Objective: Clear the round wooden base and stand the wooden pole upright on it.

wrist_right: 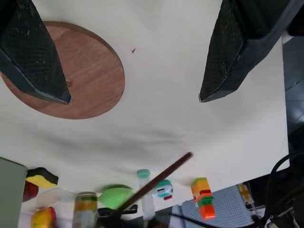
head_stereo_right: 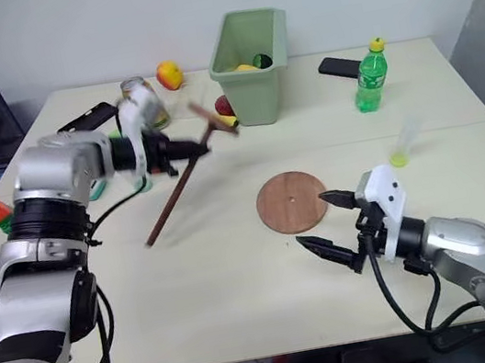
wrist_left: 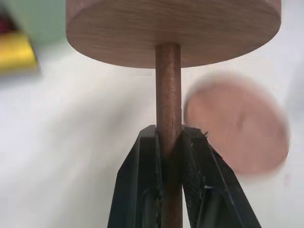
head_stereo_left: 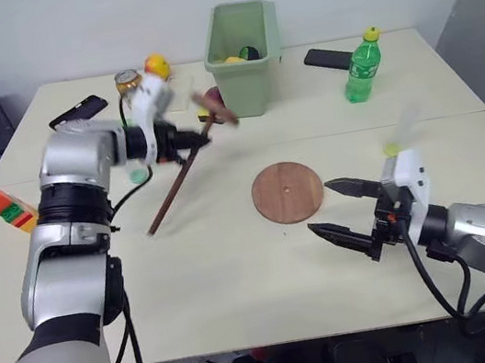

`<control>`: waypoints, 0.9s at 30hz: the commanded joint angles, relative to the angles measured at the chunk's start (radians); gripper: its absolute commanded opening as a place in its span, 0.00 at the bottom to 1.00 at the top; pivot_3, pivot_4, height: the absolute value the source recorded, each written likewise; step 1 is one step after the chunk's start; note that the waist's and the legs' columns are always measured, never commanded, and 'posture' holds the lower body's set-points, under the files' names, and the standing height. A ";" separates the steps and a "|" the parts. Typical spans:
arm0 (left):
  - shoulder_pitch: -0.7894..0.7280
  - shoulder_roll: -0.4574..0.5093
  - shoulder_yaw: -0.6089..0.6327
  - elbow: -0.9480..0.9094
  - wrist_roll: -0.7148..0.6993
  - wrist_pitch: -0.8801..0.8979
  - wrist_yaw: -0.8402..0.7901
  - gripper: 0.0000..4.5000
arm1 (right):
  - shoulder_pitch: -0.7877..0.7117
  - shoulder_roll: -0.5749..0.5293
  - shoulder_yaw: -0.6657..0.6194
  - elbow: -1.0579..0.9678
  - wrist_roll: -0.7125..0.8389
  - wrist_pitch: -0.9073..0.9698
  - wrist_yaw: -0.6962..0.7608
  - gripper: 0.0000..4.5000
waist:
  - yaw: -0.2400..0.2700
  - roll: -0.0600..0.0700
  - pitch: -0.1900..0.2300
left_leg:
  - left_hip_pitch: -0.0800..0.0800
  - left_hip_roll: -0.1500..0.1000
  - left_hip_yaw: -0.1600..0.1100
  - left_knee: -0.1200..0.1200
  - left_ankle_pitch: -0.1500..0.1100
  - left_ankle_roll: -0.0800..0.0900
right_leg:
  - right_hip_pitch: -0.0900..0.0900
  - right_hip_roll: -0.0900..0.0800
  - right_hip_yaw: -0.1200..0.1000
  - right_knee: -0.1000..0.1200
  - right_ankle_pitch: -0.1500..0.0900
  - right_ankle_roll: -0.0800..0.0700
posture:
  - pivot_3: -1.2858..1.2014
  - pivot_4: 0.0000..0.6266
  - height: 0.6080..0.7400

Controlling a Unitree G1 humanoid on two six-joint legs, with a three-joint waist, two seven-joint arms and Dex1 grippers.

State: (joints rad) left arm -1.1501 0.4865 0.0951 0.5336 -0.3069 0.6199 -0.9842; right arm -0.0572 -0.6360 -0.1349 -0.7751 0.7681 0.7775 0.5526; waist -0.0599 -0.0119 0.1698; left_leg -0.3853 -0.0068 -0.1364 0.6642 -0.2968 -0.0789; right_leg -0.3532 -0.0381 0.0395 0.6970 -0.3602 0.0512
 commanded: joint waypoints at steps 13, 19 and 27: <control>0.176 -0.390 0.116 -0.245 -0.233 -0.241 0.179 0.06 | 0.135 0.082 0.023 -0.083 -0.093 -0.031 -0.190 1.00 | 0.004 0.000 0.000 | 0.002 -0.002 0.003 0.000 0.000 0.000 | 0.001 0.001 0.002 0.002 0.000 0.000 | 0.52 0.24 1.00; 0.236 -0.436 0.056 -0.168 -0.185 -0.375 0.135 0.06 | 0.178 0.119 0.049 -0.083 -0.149 -0.071 -0.222 1.00 | 0.008 0.000 0.000 | 0.002 -0.002 0.003 0.000 0.000 0.000 | 0.001 0.001 0.002 0.002 0.000 0.000 | 0.52 0.24 1.00; 0.209 -0.473 0.040 0.003 -0.142 -0.538 0.125 0.06 | 0.212 0.131 0.080 -0.107 -0.174 -0.128 -0.192 1.00 | 0.009 -0.001 0.000 | 0.002 -0.002 0.003 0.000 0.000 0.000 | 0.001 0.002 0.001 0.002 0.000 0.000 | 0.52 0.24 1.00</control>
State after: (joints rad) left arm -0.9030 0.0201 0.1390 0.5308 -0.4573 0.1394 -0.8464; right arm 0.1515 -0.5025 -0.0564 -0.8224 0.5976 0.6837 0.3436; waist -0.0510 -0.0124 0.1693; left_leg -0.3833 -0.0089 -0.1335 0.6644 -0.2968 -0.0789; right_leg -0.3524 -0.0365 0.0408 0.6986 -0.3600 0.0514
